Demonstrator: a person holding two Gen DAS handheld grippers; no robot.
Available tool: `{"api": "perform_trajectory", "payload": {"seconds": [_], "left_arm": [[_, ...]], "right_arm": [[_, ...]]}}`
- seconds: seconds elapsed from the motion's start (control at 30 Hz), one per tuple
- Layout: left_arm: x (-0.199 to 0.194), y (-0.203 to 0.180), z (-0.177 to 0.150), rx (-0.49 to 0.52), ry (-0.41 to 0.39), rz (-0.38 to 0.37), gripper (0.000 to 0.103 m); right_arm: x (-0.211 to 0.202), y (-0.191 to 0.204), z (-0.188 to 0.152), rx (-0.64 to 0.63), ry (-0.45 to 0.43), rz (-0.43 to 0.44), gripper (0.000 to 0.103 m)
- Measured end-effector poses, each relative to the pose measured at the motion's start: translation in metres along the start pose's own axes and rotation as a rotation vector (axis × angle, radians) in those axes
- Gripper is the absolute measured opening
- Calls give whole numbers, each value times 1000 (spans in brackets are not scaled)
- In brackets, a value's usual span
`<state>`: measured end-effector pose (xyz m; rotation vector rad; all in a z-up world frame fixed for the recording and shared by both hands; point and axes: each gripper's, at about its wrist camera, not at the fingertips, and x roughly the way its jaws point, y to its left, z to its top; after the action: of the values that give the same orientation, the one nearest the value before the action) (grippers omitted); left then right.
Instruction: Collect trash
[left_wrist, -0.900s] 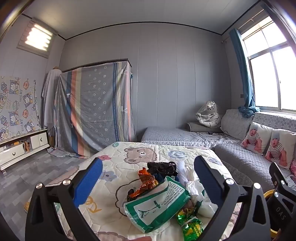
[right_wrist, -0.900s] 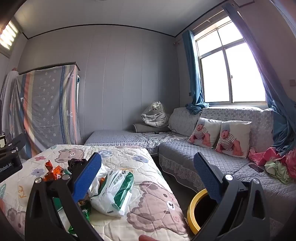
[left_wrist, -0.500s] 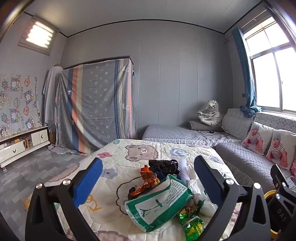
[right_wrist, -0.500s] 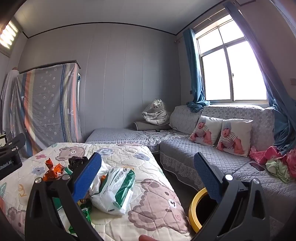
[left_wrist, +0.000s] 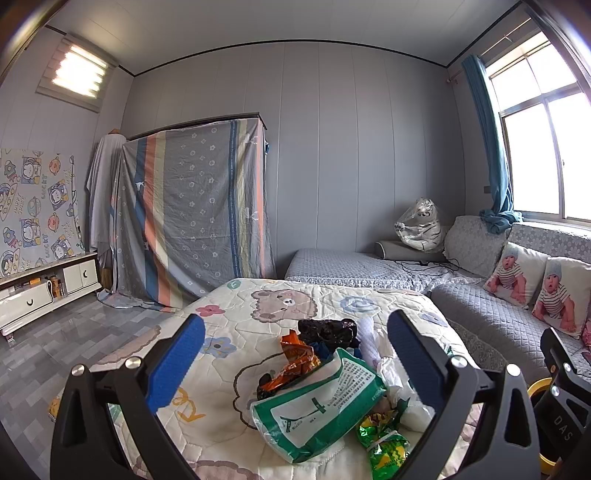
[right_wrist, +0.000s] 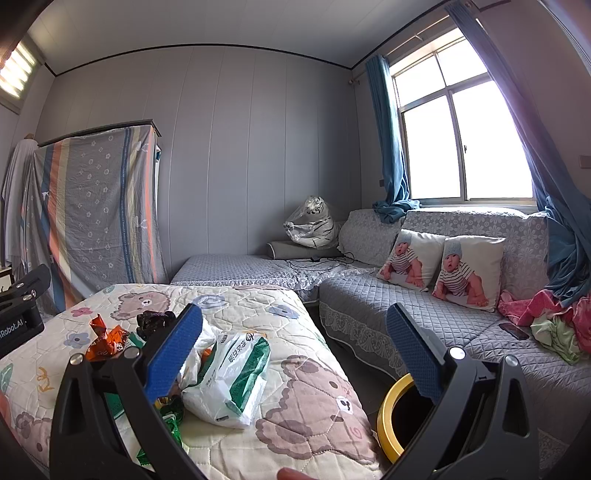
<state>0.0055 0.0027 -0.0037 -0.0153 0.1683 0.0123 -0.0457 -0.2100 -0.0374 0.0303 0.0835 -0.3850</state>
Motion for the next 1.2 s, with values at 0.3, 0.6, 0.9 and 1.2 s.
{"api": "perform_trajectory", "payload": {"seconds": [0.3,0.6,0.9,1.2], "left_arm": [[2,1,1,0,2,-1,95],[2,3,3,0,4,-1,95],[0,0,1,7,-2,-2,95],[5,0,3,10,3,-6,95]], "right_arm": [[-2,-6,0,-1,3,1,95],[-3,-4,4,-1,5,0,95],[0,-3,6,1,7,4,95],[1,-3,6,3,7,5,95]]}}
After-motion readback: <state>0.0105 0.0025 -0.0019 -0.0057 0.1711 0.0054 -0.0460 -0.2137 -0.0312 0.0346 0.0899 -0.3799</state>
